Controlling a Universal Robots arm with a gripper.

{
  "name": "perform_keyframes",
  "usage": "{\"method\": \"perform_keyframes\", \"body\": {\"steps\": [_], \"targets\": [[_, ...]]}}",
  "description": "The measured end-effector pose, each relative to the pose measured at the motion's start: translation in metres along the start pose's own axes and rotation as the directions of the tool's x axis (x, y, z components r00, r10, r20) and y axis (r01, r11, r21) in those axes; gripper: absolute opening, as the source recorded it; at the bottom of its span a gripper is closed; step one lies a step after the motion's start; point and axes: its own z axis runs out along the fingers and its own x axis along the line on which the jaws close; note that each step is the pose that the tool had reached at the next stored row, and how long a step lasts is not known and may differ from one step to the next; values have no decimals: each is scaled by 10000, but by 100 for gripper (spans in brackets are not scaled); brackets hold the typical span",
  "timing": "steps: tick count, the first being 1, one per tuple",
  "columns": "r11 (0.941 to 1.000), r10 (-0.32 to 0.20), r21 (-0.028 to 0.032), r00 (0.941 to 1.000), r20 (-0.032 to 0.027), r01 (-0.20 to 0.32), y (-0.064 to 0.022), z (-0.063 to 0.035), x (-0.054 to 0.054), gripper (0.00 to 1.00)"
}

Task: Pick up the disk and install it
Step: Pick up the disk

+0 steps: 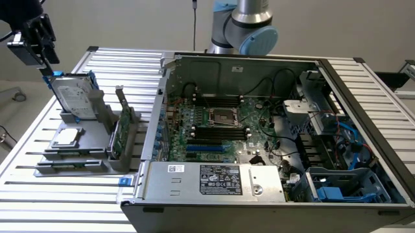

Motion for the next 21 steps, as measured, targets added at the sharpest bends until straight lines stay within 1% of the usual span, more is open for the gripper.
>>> {"method": "perform_keyframes", "body": {"steps": [6,14,21], "targets": [[9999,159,8,9999,34,-159,6,98,-34,54],[9990,440,16,9990,57,-440,17,242,-42,54],[9968,803,23,9967,79,-803,15,370,-40,54]]}}
